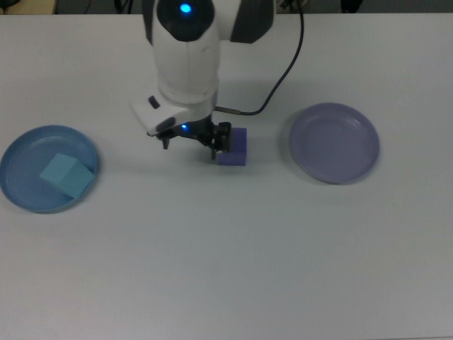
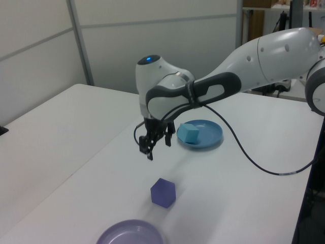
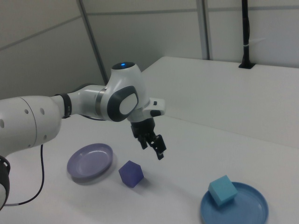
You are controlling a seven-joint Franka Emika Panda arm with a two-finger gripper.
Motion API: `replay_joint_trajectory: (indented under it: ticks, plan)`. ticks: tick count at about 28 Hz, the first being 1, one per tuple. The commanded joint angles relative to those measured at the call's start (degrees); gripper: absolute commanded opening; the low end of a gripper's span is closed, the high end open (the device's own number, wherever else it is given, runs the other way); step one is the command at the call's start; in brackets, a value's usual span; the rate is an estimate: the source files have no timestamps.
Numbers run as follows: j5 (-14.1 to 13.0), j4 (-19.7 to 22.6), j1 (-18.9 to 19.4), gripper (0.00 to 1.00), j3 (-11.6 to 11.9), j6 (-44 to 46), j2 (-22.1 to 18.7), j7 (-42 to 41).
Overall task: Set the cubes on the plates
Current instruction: 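Move the gripper to the purple cube and grasp it, then carry the purple cube onto the lavender plate and lower it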
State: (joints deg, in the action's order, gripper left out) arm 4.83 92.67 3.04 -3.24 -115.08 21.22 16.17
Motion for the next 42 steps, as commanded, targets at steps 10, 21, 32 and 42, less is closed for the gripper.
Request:
replay_joint_trajectory:
  ticks: [10,21,32,42]
  plan:
    - [0.5,7.1,9.4,1.00,0.7,1.5,-1.2,-2.1]
    - [4.1,10.2,9.3,1.00,1.6,1.4,-0.4,-2.0]
    - [4.6,9.8,9.8,0.17,1.2,1.0,0.1,-1.3]
    - [3.9,8.1,11.8,0.14,-3.5,4.0,-5.7,-0.5]
